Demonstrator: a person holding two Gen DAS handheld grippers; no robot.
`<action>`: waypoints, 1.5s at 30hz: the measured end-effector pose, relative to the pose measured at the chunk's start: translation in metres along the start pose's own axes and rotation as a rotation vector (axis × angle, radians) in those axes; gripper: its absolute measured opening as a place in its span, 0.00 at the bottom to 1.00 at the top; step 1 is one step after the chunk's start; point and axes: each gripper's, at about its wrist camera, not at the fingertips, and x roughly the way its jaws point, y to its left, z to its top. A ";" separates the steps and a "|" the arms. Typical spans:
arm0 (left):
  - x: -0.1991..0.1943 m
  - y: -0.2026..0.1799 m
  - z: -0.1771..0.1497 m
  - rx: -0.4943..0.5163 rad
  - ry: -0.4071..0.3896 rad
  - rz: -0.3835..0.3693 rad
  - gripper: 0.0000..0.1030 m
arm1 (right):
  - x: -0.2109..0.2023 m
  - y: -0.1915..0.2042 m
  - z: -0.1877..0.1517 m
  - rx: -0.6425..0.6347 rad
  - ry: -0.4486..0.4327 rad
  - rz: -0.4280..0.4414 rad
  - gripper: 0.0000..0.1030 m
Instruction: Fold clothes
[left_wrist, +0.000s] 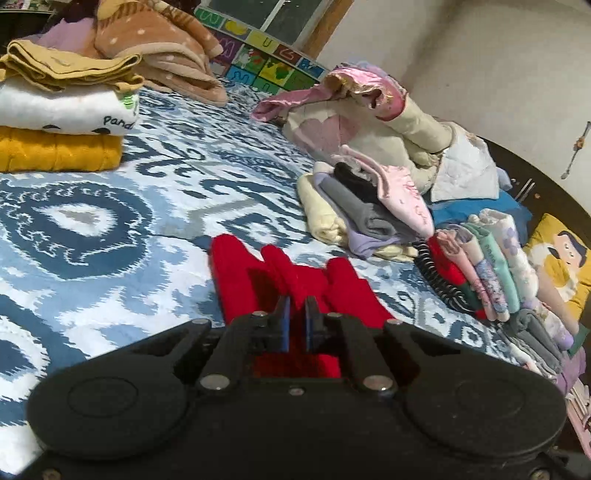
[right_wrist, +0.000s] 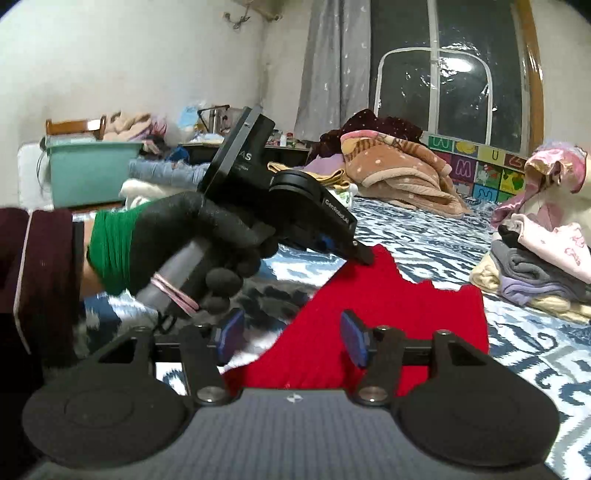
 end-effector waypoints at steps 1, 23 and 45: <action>0.002 0.001 -0.001 -0.003 0.004 0.011 0.05 | 0.004 0.000 -0.003 0.006 0.025 0.012 0.58; 0.018 -0.024 -0.015 0.219 0.071 0.089 0.08 | 0.028 -0.031 0.014 -0.032 0.120 -0.033 0.59; 0.033 0.001 0.005 0.114 0.046 0.166 0.30 | 0.033 -0.013 0.007 -0.059 0.097 -0.037 0.60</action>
